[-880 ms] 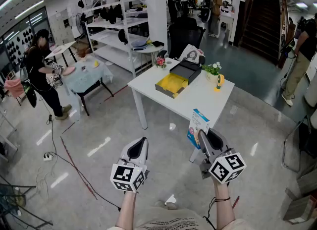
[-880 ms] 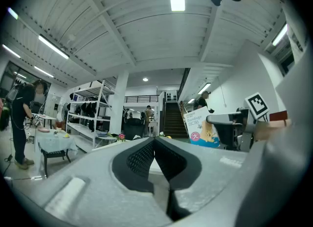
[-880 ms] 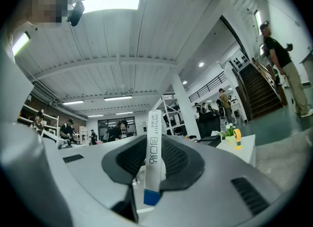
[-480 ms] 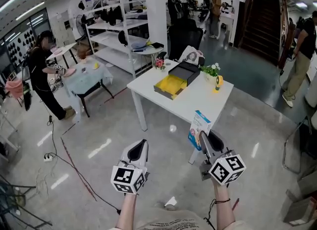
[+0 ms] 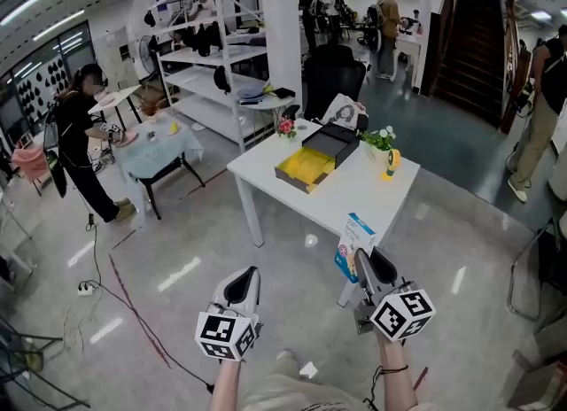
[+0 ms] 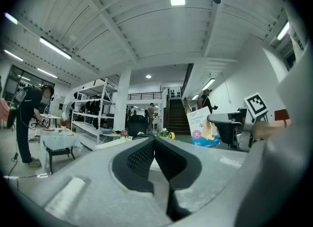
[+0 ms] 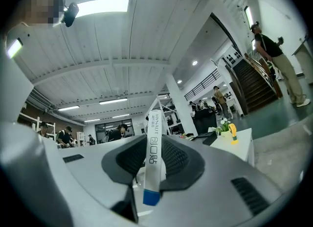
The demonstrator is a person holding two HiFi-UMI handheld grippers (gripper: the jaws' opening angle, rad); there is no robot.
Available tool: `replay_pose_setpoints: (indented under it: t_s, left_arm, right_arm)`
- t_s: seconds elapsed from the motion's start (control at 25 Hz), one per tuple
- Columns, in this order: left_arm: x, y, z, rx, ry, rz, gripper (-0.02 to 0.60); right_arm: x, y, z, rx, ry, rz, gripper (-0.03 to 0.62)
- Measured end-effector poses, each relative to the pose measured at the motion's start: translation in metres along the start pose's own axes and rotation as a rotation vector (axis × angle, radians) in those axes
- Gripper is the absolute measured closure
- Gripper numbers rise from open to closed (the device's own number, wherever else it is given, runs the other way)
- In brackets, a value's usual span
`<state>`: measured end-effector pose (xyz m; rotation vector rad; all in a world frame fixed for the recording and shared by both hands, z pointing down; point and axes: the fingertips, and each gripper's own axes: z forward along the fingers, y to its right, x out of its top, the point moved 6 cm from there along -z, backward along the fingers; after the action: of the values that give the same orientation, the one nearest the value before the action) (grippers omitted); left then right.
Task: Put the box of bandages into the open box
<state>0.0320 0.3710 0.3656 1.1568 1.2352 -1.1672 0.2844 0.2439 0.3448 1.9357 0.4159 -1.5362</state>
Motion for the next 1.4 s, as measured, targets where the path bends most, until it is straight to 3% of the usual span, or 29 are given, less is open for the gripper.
replay_pose_setpoints:
  t_s: [0.4, 0.92, 1.4]
  left_arm:
    - [-0.007, -0.015, 0.045, -0.032, -0.027, -0.01, 0.56]
    - [-0.021, -0.098, 0.149, -0.04, -0.089, -0.047, 0.56]
    - [-0.033, -0.162, 0.225, -0.085, -0.097, -0.08, 0.56]
  right_arm:
    - [-0.008, 0.022, 0.038, -0.013, -0.026, 0.021, 0.502]
    - [-0.033, 0.06, 0.157, -0.064, -0.08, 0.077, 0.502]
    - [-0.045, 0.08, 0.239, -0.113, -0.088, 0.077, 0.502]
